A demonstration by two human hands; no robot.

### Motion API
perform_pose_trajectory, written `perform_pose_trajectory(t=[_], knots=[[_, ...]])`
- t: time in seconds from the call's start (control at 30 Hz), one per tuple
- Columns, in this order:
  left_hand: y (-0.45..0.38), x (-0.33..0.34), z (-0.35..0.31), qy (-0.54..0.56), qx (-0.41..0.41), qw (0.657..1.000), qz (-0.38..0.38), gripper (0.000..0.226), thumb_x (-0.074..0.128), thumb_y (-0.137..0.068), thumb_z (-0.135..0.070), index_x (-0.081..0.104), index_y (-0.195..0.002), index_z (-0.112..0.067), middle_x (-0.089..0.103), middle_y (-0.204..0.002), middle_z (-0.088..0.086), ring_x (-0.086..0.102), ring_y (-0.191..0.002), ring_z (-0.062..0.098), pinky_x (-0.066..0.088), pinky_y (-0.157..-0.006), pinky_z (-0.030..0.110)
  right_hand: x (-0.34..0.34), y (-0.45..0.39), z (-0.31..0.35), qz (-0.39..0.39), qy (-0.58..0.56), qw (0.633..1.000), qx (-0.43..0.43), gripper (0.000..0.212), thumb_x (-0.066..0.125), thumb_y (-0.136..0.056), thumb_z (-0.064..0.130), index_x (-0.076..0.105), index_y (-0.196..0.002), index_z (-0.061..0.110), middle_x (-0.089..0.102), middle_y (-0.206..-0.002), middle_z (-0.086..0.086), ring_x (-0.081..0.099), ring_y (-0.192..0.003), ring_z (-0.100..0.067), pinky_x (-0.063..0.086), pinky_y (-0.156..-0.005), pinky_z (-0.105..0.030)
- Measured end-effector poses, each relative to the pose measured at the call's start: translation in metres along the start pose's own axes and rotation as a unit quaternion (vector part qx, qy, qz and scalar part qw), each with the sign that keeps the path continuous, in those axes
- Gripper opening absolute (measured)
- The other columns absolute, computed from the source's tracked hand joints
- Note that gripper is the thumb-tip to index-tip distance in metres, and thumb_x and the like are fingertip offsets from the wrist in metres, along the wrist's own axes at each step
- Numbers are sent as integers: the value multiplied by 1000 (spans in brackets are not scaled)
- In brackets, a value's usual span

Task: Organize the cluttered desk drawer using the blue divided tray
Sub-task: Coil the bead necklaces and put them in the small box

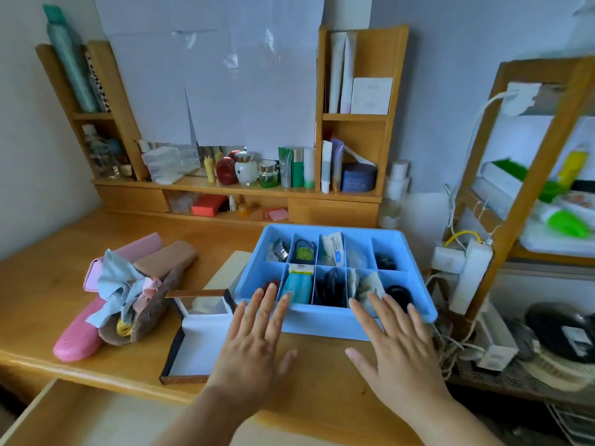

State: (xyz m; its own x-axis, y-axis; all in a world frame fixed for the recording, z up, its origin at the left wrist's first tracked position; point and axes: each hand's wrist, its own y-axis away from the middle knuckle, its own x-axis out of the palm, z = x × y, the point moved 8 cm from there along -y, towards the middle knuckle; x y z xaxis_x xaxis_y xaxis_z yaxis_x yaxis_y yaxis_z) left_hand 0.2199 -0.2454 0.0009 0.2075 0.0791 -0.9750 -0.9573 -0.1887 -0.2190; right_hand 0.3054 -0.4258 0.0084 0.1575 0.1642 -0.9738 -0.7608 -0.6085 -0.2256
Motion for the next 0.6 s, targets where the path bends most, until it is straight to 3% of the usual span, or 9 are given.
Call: perform_pose_trajectory(t=[0.07, 0.13, 0.23, 0.43, 0.6], knots=[[-26, 3, 3, 14, -12, 1000, -18, 77, 16, -86, -55, -20, -146, -24, -22, -155, 2, -17, -144, 25, -17, -116, 37, 1, -24, -4, -10, 2, 1000, 5, 65, 25, -89, 62, 31, -146, 31, 42, -147, -5, 37, -138, -24, 11, -112, -42], [-48, 11, 8, 25, -34, 999, -13, 80, 23, -89, -49, -40, -134, -29, -41, -147, -2, -37, -136, 19, -25, -112, 34, 7, -44, -9, -20, -2, 1000, 0, 67, 23, -91, 63, 4, -149, 38, 19, -158, -2, 11, -147, -21, -6, -116, -40], [-71, 19, 10, 24, -44, 999, 0, 87, 33, -89, -39, -44, -130, -28, -44, -143, -2, -42, -131, 17, -24, -110, 33, 17, -64, -17, -29, -3, 1000, -1, 71, 21, -92, 65, -16, -146, 39, -4, -160, 1, -10, -147, -17, -19, -114, -40], [-96, 28, 17, -16, -30, 999, 42, 93, 33, -90, -48, -53, -120, -26, -46, -142, 2, -39, -133, 18, -18, -112, 37, 24, -87, -24, -8, 0, 1000, -9, 77, 22, -88, 70, -20, -145, 38, -13, -159, 0, -18, -145, -18, -16, -116, -43], [-104, 19, 18, -6, -18, 993, 119, 87, 39, -90, -36, -28, -144, -22, -31, -154, 3, -26, -142, 20, -10, -116, 37, 22, -94, -28, 46, -27, 998, -21, 84, 30, -86, 71, -19, -146, 39, -16, -159, 3, -18, -145, -16, -15, -116, -41]])
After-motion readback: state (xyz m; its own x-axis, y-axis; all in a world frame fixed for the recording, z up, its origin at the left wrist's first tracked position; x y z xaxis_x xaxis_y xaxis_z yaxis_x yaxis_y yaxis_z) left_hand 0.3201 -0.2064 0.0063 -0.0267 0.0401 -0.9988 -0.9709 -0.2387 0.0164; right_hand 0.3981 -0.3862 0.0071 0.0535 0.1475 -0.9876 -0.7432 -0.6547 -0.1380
